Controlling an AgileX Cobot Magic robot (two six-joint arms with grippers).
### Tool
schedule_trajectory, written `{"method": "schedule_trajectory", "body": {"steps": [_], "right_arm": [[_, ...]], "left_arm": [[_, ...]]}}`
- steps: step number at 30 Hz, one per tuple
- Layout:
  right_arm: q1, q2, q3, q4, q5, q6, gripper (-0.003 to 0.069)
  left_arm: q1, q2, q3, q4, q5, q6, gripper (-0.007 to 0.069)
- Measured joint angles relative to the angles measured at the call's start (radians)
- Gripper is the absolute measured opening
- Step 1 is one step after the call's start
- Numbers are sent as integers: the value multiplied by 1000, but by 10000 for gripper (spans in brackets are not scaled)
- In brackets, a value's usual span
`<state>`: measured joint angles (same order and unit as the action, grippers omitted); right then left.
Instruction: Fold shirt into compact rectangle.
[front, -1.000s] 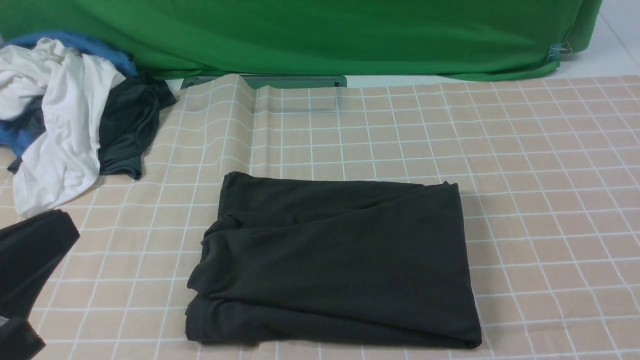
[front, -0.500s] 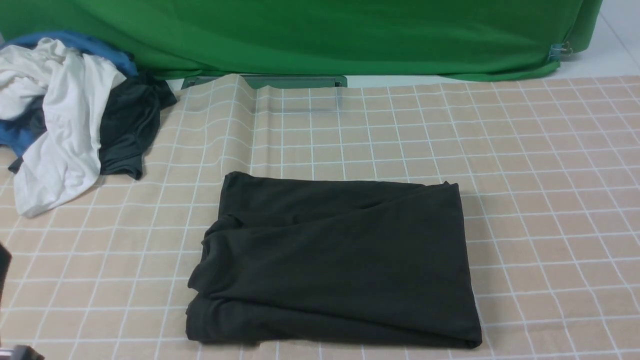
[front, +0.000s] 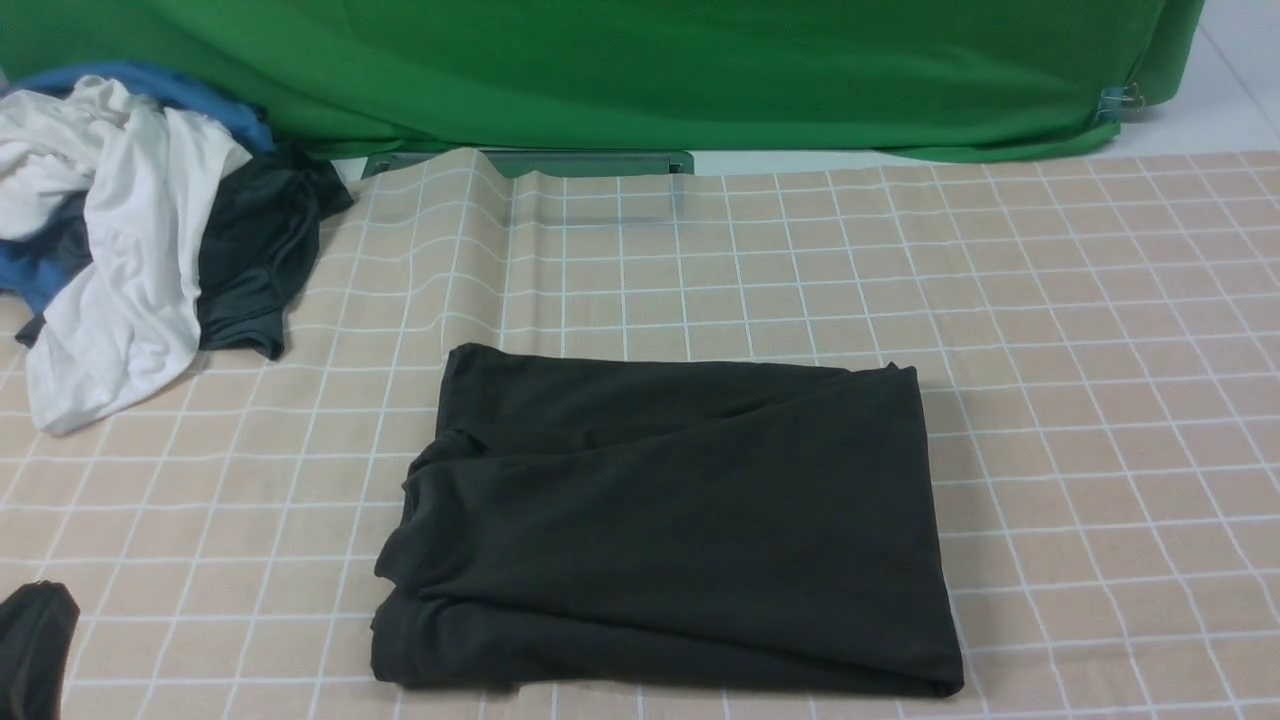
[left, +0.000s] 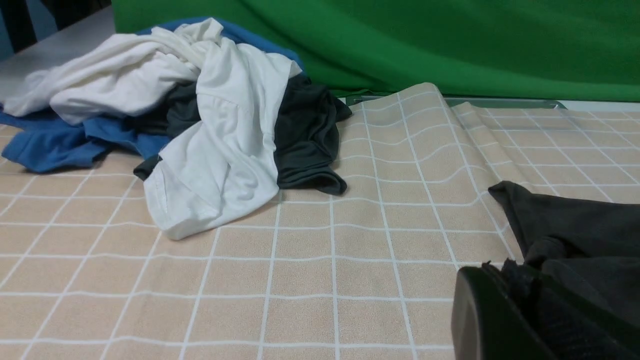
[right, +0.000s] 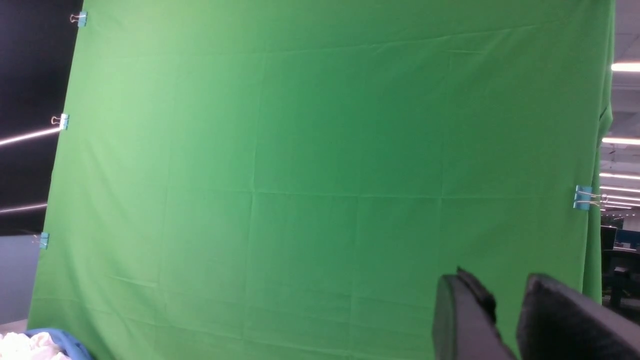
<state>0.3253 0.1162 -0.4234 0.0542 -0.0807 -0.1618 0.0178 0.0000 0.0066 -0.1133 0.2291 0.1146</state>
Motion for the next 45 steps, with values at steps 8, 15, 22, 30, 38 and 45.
{"method": "schedule_trajectory", "body": {"steps": [8,15,22,30,38,45], "right_arm": [[0,0,0,0,0,0,218],[0,0,0,0,0,0,218],[0,0,0,0,0,0,218],[-29,-22,38,1,23,-4,218],[-241,-32,273,1,176,-19,226],[-300,-106,431,0,317,-24,236]], "left_arm": [[0,0,0,7,3,0,18],[0,0,0,7,3,0,18],[0,0,0,7,3,0,18],[0,0,0,8,4,0,18],[0,0,0,8,4,0,18],[0,0,0,8,5,0,18]]}}
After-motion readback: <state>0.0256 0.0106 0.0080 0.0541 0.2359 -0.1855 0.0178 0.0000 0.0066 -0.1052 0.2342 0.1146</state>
